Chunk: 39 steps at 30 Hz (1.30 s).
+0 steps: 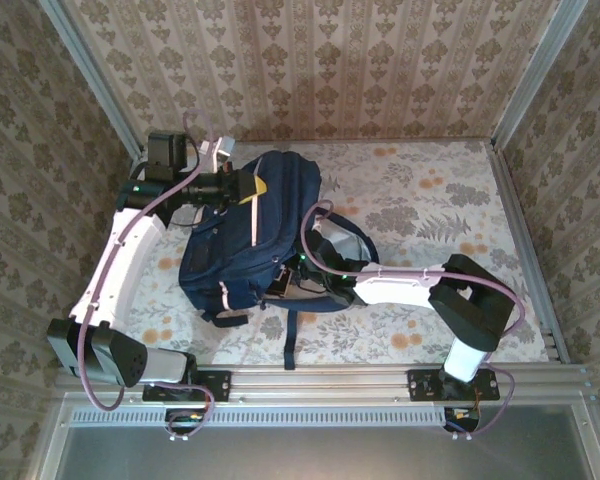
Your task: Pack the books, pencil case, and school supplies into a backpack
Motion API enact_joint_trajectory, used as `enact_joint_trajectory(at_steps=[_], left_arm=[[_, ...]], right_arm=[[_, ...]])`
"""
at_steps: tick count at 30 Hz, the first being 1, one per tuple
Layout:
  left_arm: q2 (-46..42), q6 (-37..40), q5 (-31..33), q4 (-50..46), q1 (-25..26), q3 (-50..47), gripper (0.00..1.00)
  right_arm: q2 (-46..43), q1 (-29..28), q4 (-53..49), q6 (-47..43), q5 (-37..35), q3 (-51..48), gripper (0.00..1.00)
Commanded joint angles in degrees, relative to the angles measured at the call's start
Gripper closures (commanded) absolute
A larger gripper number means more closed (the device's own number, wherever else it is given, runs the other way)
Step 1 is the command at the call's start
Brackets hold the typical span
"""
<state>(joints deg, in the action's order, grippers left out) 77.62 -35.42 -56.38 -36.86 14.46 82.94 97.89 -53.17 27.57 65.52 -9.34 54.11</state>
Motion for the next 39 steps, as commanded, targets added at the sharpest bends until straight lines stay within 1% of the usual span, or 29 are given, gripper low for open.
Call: enact_joint_trajectory(at_steps=[1,5,9,12,14,16,19,21,23,26,29,34,35,39], left_arm=[[-2.3,-0.5,-6.8,12.4,-0.7,4.1,1.00],[-2.6,-0.6,-6.9,12.7,-1.3,3.6,1.00],[-2.9,-0.7,-6.8,12.7,-1.6,3.1,1.00],[-3.0,-0.5,-6.7,12.5,-1.7,2.9,1.00],[-3.2,-0.4,-6.6,12.4,-1.7,2.7,1.00],[-3.4,-0.4,-6.6,12.4,-1.7,2.2,1.00],[-3.7,-0.3,-6.4,12.4,-1.6,1.4,1.00],[-3.7,0.1,-6.2,12.1,-1.2,1.0,1.00],[-3.7,0.5,-5.7,11.8,-0.3,0.4,1.00],[-3.3,2.7,-3.6,9.9,2.2,-0.2,1.00],[-2.3,4.9,0.4,8.0,5.8,-1.1,1.00],[1.6,5.7,5.9,9.2,11.3,-3.9,0.97],[3.0,5.7,6.9,9.6,13.7,-4.0,0.97],[9.4,6.4,11.3,10.2,18.1,-2.9,0.96]], right_arm=[[-5.7,1.0,-2.2,-7.2,2.2,-1.4,0.00],[-10.0,2.8,-5.6,-11.4,4.5,-3.1,0.00],[-12.6,4.5,-9.1,-12.9,5.5,-5.0,0.00],[-15.3,5.7,-10.8,-13.7,3.9,-7.6,0.00],[-17.7,7.5,-12.3,-14.3,4.1,-8.9,0.00],[-21.6,10.6,-16.9,-15.4,4.0,-9.3,0.03],[-24.4,14.7,-26.7,-18.3,3.4,-7.3,0.04],[-25.0,16.7,-34.0,-20.6,-0.5,-5.3,0.06],[-23.7,20.0,-39.5,-21.9,-1.4,-3.4,0.08],[-21.0,25.5,-44.4,-21.7,0.6,-1.9,0.11],[-21.6,29.5,-43.3,-20.3,3.7,-3.9,0.15],[-26.0,30.8,-43.5,-20.1,3.8,-5.7,0.20],[-27.1,31.0,-43.9,-20.0,3.6,-6.0,0.22],[-32.1,31.1,-44.4,-19.5,3.3,-7.9,0.26]])
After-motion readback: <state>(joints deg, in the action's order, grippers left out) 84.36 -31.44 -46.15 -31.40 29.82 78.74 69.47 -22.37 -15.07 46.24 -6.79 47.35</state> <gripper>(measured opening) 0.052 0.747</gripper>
